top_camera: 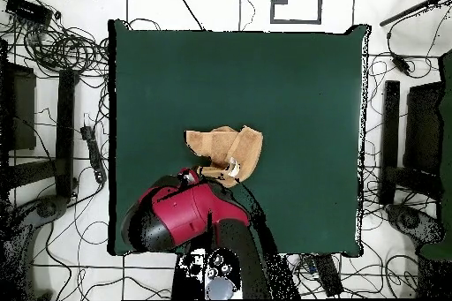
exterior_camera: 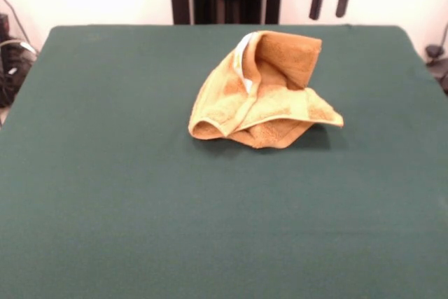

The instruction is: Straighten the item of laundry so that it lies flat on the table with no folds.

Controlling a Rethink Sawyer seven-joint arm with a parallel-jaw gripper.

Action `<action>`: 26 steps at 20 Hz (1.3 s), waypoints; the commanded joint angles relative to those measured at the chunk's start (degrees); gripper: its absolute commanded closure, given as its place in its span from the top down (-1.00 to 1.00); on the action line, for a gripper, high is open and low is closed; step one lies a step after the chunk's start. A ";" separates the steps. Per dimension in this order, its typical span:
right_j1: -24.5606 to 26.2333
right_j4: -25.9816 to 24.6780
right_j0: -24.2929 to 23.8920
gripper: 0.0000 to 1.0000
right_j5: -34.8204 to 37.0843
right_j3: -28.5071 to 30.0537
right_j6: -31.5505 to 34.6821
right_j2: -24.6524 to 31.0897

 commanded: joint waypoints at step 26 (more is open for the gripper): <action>9.01 -8.63 -3.66 1.00 1.27 -3.27 -1.52 5.17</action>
